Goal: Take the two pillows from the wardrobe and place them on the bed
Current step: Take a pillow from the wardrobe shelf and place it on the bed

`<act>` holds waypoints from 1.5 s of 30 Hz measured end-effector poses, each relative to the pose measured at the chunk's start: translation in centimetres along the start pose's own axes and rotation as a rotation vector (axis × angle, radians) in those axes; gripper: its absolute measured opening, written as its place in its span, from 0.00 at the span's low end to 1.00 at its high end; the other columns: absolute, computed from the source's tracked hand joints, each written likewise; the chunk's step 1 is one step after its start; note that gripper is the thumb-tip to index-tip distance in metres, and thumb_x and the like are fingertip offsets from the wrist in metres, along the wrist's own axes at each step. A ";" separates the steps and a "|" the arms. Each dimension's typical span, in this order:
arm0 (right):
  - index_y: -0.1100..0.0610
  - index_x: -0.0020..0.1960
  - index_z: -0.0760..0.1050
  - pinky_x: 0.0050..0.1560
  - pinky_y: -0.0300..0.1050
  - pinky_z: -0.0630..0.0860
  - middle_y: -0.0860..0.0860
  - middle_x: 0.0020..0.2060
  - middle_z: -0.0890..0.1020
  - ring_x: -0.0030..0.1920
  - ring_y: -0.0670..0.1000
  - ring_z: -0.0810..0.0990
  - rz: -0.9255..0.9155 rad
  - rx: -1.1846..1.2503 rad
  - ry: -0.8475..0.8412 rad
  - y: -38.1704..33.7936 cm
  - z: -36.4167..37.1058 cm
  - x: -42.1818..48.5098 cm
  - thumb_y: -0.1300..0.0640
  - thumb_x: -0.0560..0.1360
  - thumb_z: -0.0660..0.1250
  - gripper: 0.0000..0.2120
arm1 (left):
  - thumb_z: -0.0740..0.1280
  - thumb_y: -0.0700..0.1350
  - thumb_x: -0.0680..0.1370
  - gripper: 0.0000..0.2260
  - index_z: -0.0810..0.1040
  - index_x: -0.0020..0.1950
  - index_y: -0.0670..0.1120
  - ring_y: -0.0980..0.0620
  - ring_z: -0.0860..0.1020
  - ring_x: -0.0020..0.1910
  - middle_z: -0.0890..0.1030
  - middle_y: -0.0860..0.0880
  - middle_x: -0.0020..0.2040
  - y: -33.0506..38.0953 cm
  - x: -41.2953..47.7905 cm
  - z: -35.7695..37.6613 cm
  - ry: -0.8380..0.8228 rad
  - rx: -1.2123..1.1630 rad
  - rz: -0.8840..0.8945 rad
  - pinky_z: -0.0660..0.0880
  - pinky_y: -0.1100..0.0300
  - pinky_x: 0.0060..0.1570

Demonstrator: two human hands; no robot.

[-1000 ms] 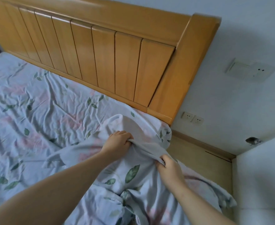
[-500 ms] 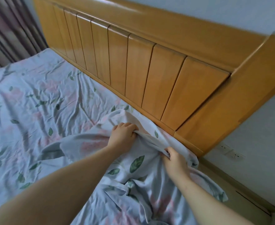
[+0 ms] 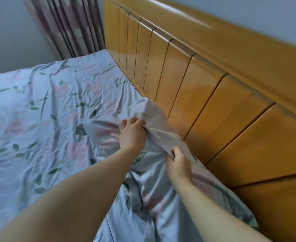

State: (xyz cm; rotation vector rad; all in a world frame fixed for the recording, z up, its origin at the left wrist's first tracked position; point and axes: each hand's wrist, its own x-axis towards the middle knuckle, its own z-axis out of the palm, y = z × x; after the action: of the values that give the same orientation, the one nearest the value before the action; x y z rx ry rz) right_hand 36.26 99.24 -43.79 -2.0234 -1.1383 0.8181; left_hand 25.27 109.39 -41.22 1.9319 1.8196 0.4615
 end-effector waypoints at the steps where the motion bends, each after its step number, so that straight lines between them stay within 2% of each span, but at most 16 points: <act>1: 0.60 0.39 0.68 0.31 0.44 0.63 0.49 0.30 0.71 0.32 0.51 0.70 -0.025 0.003 -0.001 -0.6 0.5 1.3 0.57 0.79 0.57 0.11 | 0.52 0.39 0.78 0.16 0.76 0.55 0.52 0.44 0.58 0.68 0.70 0.52 0.65 0.2 1.1 0.1 0.031 -0.093 -0.065 0.60 0.37 0.64; 8: 0.57 0.38 0.66 0.30 0.43 0.62 0.47 0.30 0.70 0.31 0.46 0.67 -0.126 0.003 0.039 -3.5 2.9 9.4 0.57 0.80 0.56 0.12 | 0.54 0.37 0.75 0.16 0.80 0.49 0.49 0.43 0.68 0.63 0.74 0.49 0.61 -0.8 10.6 1.4 0.187 -0.428 -0.099 0.64 0.41 0.64; 11: 0.56 0.39 0.67 0.29 0.40 0.63 0.47 0.32 0.70 0.33 0.48 0.69 -0.178 -0.022 0.041 -3.8 5.1 12.4 0.56 0.80 0.56 0.11 | 0.56 0.34 0.75 0.15 0.80 0.49 0.47 0.50 0.70 0.56 0.75 0.48 0.59 -2.4 13.5 2.0 0.249 -0.487 -0.056 0.65 0.60 0.56; 13: 0.54 0.42 0.70 0.32 0.38 0.67 0.49 0.37 0.75 0.37 0.49 0.73 -0.189 -0.039 -0.001 -3.6 6.8 14.3 0.55 0.79 0.57 0.08 | 0.57 0.36 0.77 0.14 0.78 0.55 0.48 0.48 0.68 0.61 0.71 0.47 0.64 -4.2 15.2 2.7 0.218 -0.447 0.001 0.62 0.65 0.58; 15: 0.52 0.57 0.72 0.46 0.42 0.75 0.51 0.50 0.79 0.51 0.52 0.77 -0.152 -0.074 -0.124 -2.6 8.4 16.2 0.53 0.78 0.60 0.09 | 0.58 0.47 0.80 0.18 0.65 0.70 0.56 0.44 0.53 0.75 0.55 0.47 0.76 -6.6 16.4 3.9 0.054 -0.251 -0.047 0.50 0.55 0.73; 17: 0.49 0.69 0.63 0.61 0.48 0.72 0.52 0.65 0.73 0.63 0.54 0.73 -0.089 -0.153 -0.255 -0.7 9.7 17.8 0.51 0.76 0.62 0.22 | 0.57 0.55 0.79 0.26 0.50 0.75 0.59 0.45 0.42 0.77 0.43 0.47 0.78 -8.8 16.6 6.2 -0.142 -0.140 -0.121 0.41 0.50 0.74; 24: 0.47 0.71 0.59 0.66 0.52 0.64 0.49 0.71 0.65 0.69 0.54 0.65 0.112 -0.557 -0.173 8.1 9.6 18.7 0.47 0.77 0.57 0.23 | 0.59 0.56 0.78 0.29 0.47 0.75 0.57 0.46 0.47 0.77 0.47 0.46 0.78 -12.7 11.6 16.5 -0.495 -0.054 -0.182 0.49 0.51 0.75; 26: 0.46 0.73 0.56 0.68 0.54 0.61 0.49 0.74 0.60 0.72 0.55 0.60 0.201 -0.597 -0.189 10.3 9.2 18.5 0.40 0.76 0.56 0.28 | 0.59 0.59 0.77 0.29 0.49 0.75 0.60 0.47 0.45 0.77 0.48 0.50 0.78 -13.5 10.3 18.3 -0.473 0.027 -0.181 0.50 0.48 0.74; 28: 0.47 0.74 0.53 0.69 0.56 0.59 0.50 0.75 0.57 0.74 0.55 0.57 0.270 -0.614 -0.164 11.6 8.9 18.4 0.34 0.73 0.56 0.34 | 0.59 0.61 0.76 0.29 0.51 0.74 0.61 0.48 0.45 0.77 0.49 0.52 0.78 -14.1 8.9 19.1 -0.347 0.065 -0.209 0.51 0.48 0.74; 31: 0.49 0.75 0.50 0.70 0.59 0.56 0.52 0.75 0.57 0.74 0.56 0.57 0.321 -0.604 -0.168 12.7 8.8 18.2 0.30 0.71 0.56 0.40 | 0.61 0.64 0.73 0.33 0.50 0.74 0.58 0.46 0.48 0.76 0.48 0.51 0.78 -14.8 6.4 19.7 -0.147 0.011 -0.518 0.54 0.44 0.72; 33: 0.50 0.75 0.49 0.70 0.60 0.56 0.52 0.74 0.63 0.73 0.56 0.61 0.334 -0.614 -0.212 13.0 8.7 18.1 0.30 0.70 0.55 0.41 | 0.65 0.64 0.70 0.40 0.48 0.75 0.55 0.41 0.55 0.74 0.50 0.44 0.77 -14.9 4.8 20.1 -0.082 -0.194 -0.838 0.57 0.42 0.71; 35: 0.52 0.73 0.54 0.68 0.58 0.59 0.53 0.69 0.71 0.68 0.56 0.68 0.307 -0.696 -0.239 13.2 8.7 18.0 0.32 0.72 0.56 0.38 | 0.69 0.59 0.70 0.44 0.46 0.75 0.50 0.37 0.63 0.70 0.58 0.38 0.74 -15.1 3.7 20.9 -0.035 -0.478 -1.003 0.61 0.44 0.69; 37: 0.54 0.67 0.63 0.64 0.54 0.62 0.53 0.60 0.78 0.61 0.55 0.75 0.225 -0.767 -0.205 13.2 8.6 18.1 0.38 0.76 0.56 0.27 | 0.70 0.55 0.72 0.42 0.46 0.76 0.47 0.36 0.68 0.67 0.65 0.37 0.71 -15.3 3.2 21.2 -0.041 -0.588 -0.995 0.64 0.48 0.67; 40: 0.55 0.52 0.70 0.53 0.48 0.63 0.54 0.48 0.82 0.48 0.56 0.77 0.143 -0.638 -0.139 13.0 7.7 18.5 0.50 0.80 0.55 0.10 | 0.67 0.53 0.74 0.36 0.50 0.75 0.47 0.38 0.70 0.65 0.68 0.41 0.70 -15.2 3.0 20.1 -0.066 -0.560 -0.888 0.67 0.48 0.65; 42: 0.55 0.47 0.68 0.53 0.48 0.65 0.56 0.47 0.82 0.45 0.56 0.75 0.116 -0.555 -0.129 12.5 7.0 18.3 0.53 0.81 0.53 0.08 | 0.66 0.53 0.75 0.35 0.51 0.75 0.48 0.39 0.70 0.66 0.69 0.43 0.71 -14.8 3.1 18.6 -0.078 -0.531 -0.822 0.67 0.49 0.63; 45: 0.56 0.49 0.69 0.51 0.49 0.70 0.57 0.49 0.81 0.49 0.60 0.77 0.091 -0.486 -0.106 11.7 6.1 17.4 0.55 0.80 0.53 0.08 | 0.67 0.55 0.74 0.35 0.54 0.75 0.48 0.40 0.70 0.66 0.69 0.45 0.71 -14.7 3.2 16.5 -0.073 -0.526 -0.782 0.68 0.49 0.64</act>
State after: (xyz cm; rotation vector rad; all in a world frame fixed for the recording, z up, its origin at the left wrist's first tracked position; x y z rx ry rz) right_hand 44.34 111.45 -60.00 -2.4650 -1.4192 0.7513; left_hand 21.74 111.55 -63.23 0.7978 1.9676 0.5095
